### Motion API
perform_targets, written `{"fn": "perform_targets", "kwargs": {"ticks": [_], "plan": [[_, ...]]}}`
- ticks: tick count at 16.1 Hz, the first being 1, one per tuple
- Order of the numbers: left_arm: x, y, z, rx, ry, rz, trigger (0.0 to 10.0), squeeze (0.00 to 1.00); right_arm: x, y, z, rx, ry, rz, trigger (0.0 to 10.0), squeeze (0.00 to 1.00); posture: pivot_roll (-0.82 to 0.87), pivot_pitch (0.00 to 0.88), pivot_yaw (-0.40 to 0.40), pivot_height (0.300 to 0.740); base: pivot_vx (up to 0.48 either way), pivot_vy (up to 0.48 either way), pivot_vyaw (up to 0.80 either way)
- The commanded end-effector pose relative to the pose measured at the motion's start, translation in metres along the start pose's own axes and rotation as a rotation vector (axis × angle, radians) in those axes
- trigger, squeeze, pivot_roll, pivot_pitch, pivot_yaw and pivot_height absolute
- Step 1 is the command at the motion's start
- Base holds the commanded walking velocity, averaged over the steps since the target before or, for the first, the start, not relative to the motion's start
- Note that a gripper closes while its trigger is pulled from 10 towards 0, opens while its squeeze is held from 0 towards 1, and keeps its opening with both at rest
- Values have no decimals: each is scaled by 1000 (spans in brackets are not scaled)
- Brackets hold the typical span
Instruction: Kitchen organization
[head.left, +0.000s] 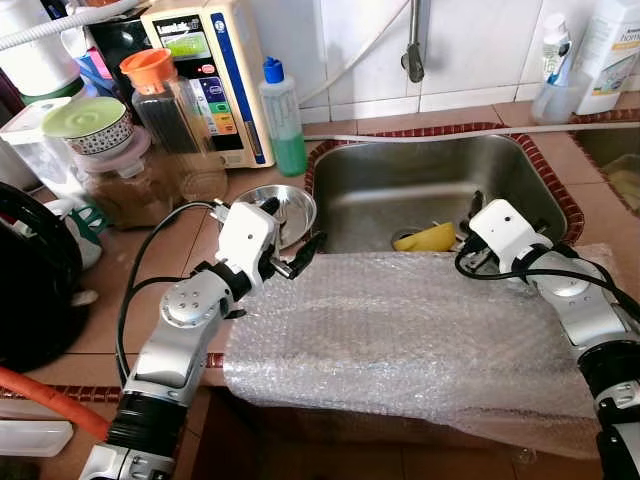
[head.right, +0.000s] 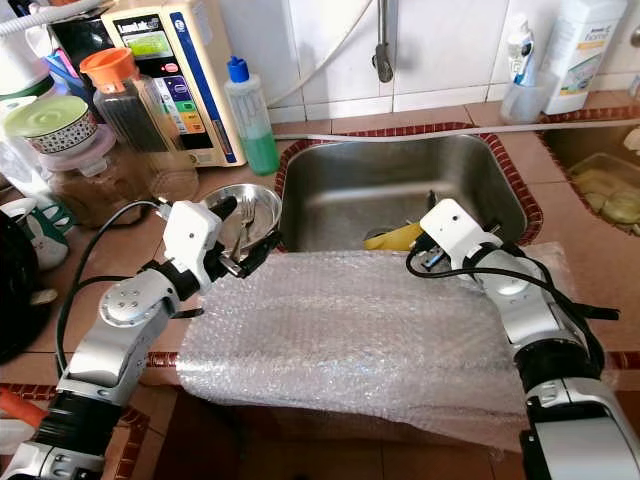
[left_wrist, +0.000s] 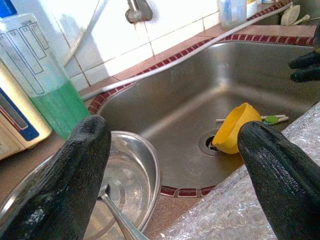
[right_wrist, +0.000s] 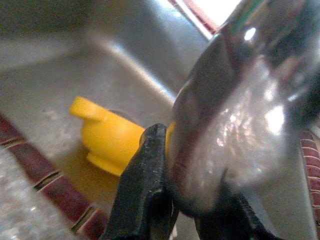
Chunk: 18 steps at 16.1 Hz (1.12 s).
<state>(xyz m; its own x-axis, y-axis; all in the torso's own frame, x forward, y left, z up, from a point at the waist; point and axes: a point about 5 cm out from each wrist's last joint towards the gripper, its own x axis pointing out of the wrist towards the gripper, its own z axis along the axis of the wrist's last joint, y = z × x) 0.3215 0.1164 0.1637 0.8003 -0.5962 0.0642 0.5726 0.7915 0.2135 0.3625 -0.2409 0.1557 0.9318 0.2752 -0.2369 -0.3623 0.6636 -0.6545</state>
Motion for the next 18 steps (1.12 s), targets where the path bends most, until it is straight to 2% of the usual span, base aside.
{"fn": "perform_targets", "kwargs": {"ticks": [1,2,4,6,9,10,15,18], "plan": [[-1,2,-3,10,15,12,10000,710,-3,19,-21,17,106,110,10000,1000,-275,103,175,740,0,0,0],[-1,2,-3,10,15,12,10000,569,-3,19,-22,21,111,112,10000,1000,-275,103,175,740,0,0,0],[0,2,-4,18,22,11,10000,0,-5,21,-29,59,175,163,10000,1000,-280,99,169,740,0,0,0],[-1,4,-5,31,31,14,10000,0,-6,20,-30,57,190,183,10000,1000,-279,99,168,740,0,0,0],[-1,13,-7,20,43,67,10000,0,-5,13,-26,87,190,142,10000,1000,-282,100,170,740,0,0,0],[-1,18,-7,-17,47,110,10000,0,-4,3,-23,99,189,62,10000,1000,-284,98,172,740,0,0,0],[-5,21,-10,-22,61,120,10000,0,-2,-15,0,166,74,-79,10000,1000,-292,96,173,740,0,0,0],[-18,25,-18,-24,77,90,10000,0,-1,-10,19,232,-18,-84,10000,1000,-290,95,171,740,0,0,0]]}}
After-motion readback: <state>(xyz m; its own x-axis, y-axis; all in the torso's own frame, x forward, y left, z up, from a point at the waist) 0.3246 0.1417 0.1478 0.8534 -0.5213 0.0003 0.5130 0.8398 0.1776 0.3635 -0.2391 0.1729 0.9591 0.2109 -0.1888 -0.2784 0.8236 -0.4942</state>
